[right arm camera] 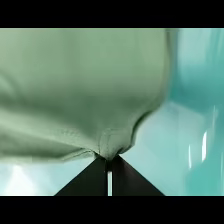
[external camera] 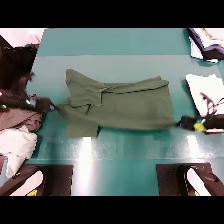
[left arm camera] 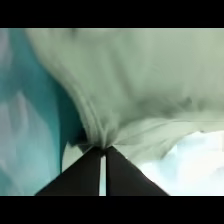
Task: Fold the shirts.
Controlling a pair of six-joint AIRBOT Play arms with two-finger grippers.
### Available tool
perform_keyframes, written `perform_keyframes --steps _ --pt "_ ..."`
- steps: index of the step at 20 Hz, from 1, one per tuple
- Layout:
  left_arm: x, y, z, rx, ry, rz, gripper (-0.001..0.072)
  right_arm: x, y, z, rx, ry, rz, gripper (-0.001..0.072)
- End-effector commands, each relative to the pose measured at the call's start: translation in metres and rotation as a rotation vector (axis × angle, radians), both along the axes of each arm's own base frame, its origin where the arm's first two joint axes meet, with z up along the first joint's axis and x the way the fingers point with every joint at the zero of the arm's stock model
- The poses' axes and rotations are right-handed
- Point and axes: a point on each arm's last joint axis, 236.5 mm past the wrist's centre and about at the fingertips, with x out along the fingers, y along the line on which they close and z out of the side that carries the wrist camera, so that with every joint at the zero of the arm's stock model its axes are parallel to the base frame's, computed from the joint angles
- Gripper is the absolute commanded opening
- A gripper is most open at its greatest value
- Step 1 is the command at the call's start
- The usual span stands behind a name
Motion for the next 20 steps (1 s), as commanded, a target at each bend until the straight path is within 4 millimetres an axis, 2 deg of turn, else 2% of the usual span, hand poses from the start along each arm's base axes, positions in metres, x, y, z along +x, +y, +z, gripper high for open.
perform_keyframes --steps 1,3,5,6,8,9,10,12,16,18,20 --pt "0.048 -0.004 0.119 -0.029 -0.294 0.014 0.0025 0.063 0.005 0.133 0.020 -0.423 -0.057 0.0017" --pt "0.058 -0.004 0.213 0.004 -0.509 0.010 0.0025 0.081 0.004 0.226 -0.007 -0.665 -0.063 0.0017" --pt "0.044 -0.007 0.311 0.059 -0.745 -0.011 0.0025 0.081 0.002 0.307 -0.062 -0.859 -0.061 0.0017" --pt "0.030 -0.011 0.356 0.084 -0.861 -0.017 0.0025 0.074 0.004 0.346 -0.091 -0.952 -0.056 0.0017" --pt "-0.013 -0.021 0.439 0.127 -1.084 -0.022 0.0025 0.053 0.011 0.407 -0.135 -1.095 -0.036 0.0017" --pt "-0.038 -0.027 0.471 0.149 -1.184 -0.029 0.0025 0.041 0.016 0.432 -0.156 -1.153 -0.022 0.0017" --pt "-0.062 -0.033 0.494 0.165 -1.266 -0.029 0.0025 0.028 0.021 0.452 -0.173 -1.201 -0.009 0.0017" --pt "-0.106 -0.042 0.523 0.160 -1.377 -0.007 0.0025 0.005 0.025 0.486 -0.238 -1.285 -0.001 0.0017" --pt "-0.179 -0.056 0.557 0.164 -1.553 0.014 0.0024 -0.033 0.006 0.519 -0.403 -1.330 -0.085 0.0017" --pt "-0.188 -0.056 0.561 0.170 -1.579 0.021 0.0024 -0.038 -0.009 0.518 -0.462 -1.272 -0.128 0.0016" --pt "-0.164 -0.045 0.547 0.187 -1.511 0.053 0.0024 -0.027 -0.021 0.499 -0.488 -1.147 -0.121 0.0016"
